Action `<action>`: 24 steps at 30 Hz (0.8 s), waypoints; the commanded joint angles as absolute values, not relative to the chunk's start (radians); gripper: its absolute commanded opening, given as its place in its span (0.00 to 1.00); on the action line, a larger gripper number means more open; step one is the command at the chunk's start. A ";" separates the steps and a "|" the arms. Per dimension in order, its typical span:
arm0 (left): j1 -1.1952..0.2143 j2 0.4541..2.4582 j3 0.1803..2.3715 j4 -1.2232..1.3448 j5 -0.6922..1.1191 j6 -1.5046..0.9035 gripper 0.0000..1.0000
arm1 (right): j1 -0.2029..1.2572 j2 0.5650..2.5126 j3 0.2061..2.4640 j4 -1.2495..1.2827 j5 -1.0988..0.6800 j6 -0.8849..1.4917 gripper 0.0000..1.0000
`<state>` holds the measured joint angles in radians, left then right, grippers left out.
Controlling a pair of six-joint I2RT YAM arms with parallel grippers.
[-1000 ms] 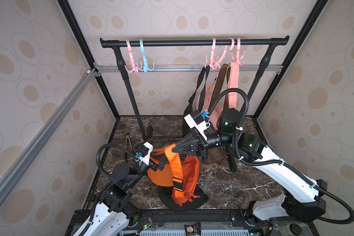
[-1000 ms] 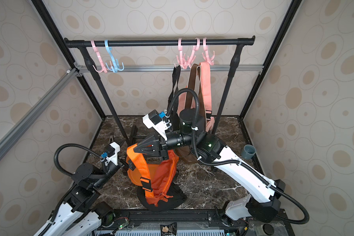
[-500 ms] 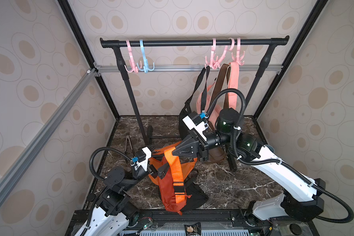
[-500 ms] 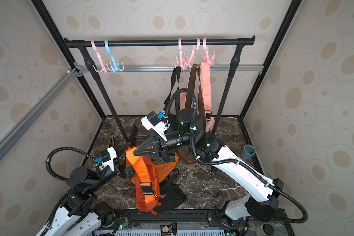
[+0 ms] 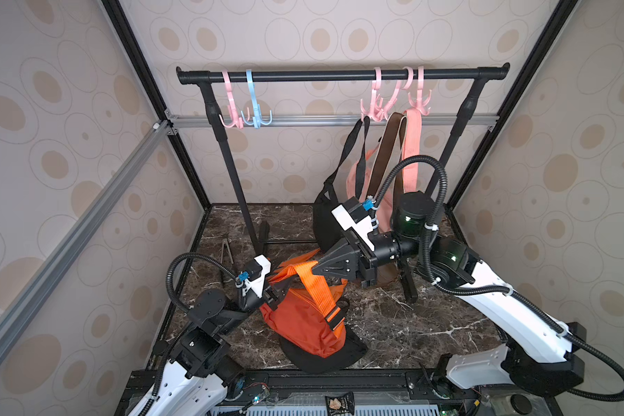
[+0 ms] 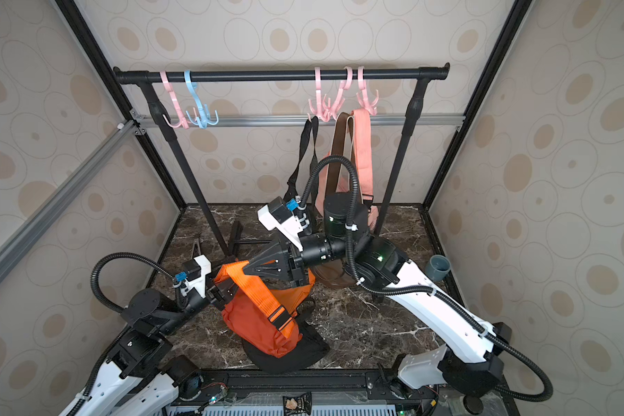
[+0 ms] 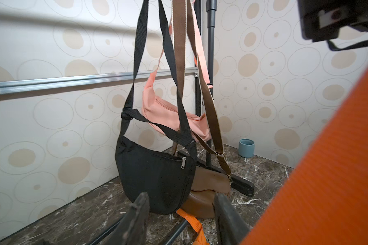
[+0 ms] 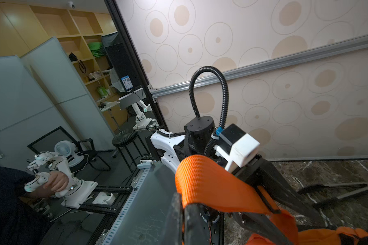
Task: Hang the bag on a hook
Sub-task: Pick up the bag from the bag.
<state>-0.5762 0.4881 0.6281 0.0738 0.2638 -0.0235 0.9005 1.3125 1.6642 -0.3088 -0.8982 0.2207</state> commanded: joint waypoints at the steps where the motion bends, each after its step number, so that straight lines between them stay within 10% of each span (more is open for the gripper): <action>1: -0.576 0.485 0.706 0.029 0.193 0.040 0.14 | 0.844 1.201 1.652 -0.295 -0.737 0.180 0.00; 3: -0.577 0.494 0.736 0.010 0.193 0.050 0.00 | 0.779 1.174 1.632 -0.261 -0.698 0.230 0.00; 9: -0.577 0.614 0.855 -0.088 0.287 0.049 0.00 | 0.676 1.148 1.637 -0.276 -0.499 0.264 0.00; 17: -0.577 0.904 1.230 -0.231 0.253 -0.054 0.00 | 0.676 1.137 1.594 -0.290 -0.453 0.182 0.49; 24: -0.608 1.106 1.548 -0.369 0.220 -0.109 0.00 | 0.678 1.198 1.571 -0.222 -0.610 0.151 0.64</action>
